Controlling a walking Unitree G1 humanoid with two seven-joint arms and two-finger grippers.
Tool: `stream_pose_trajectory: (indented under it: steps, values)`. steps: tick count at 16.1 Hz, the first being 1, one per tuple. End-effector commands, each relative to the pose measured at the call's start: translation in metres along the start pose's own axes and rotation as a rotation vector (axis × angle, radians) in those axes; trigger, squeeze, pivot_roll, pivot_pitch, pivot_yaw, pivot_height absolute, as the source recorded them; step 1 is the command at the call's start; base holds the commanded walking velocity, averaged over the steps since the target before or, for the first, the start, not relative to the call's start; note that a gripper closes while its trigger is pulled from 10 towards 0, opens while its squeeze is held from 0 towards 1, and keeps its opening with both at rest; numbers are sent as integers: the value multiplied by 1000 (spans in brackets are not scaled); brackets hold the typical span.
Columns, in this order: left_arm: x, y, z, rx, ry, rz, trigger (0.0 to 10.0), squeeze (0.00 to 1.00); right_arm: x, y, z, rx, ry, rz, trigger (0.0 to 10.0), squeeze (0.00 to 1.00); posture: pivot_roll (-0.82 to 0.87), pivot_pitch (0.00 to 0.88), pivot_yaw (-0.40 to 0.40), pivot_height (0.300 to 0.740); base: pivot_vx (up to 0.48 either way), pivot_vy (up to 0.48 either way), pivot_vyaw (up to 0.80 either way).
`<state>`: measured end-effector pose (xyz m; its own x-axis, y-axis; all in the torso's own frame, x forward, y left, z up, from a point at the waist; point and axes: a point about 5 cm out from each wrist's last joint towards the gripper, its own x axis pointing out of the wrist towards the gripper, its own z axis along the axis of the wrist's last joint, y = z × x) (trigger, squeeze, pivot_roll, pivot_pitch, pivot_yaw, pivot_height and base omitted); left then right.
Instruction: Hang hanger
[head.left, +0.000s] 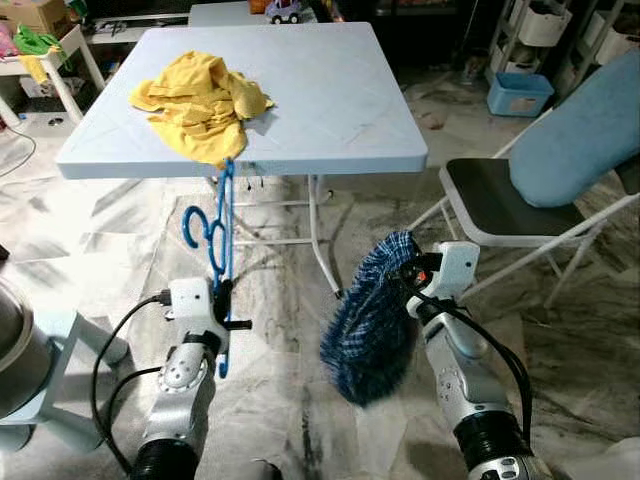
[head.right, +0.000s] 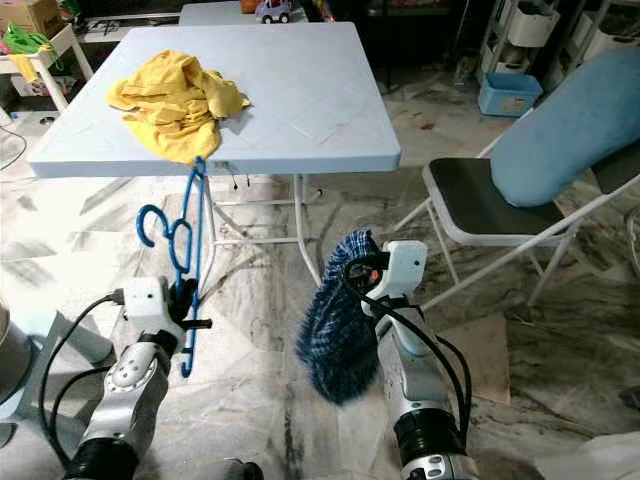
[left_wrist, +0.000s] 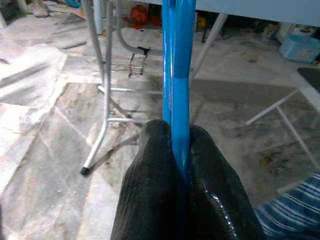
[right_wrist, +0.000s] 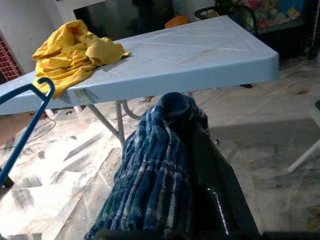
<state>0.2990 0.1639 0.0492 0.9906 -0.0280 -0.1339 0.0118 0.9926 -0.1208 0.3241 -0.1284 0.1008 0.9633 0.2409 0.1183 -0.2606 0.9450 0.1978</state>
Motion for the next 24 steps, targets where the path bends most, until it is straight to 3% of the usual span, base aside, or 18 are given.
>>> stream_pose_trajectory:
  steps: [1,8,15,18,20,24]
  values:
    - [1,1,0,1,10,4,10000,0,3,2,2,-4,-15,-1,10000,0,100,84,8,740,0,0,0]
    - [-3,8,-4,0,31,19,10000,0,-5,-2,-2,-14,2,-24,10000,0,95,121,6,740,0,445,0]
    - [0,6,8,27,-6,14,10000,0,-8,-5,5,-43,-34,-62,10000,0,79,134,11,740,0,468,0]
    - [-10,4,24,46,-106,9,10000,0,-11,-3,15,-75,-74,-56,10000,0,79,150,4,740,0,0,0]
    - [-18,5,26,77,-127,4,10000,0,-12,-1,19,-89,-87,-41,10000,0,81,155,-1,740,0,0,0]
    - [-26,2,34,58,-150,-38,10000,0,-9,6,37,-92,-136,-16,10000,0,94,170,-10,740,61,0,0]
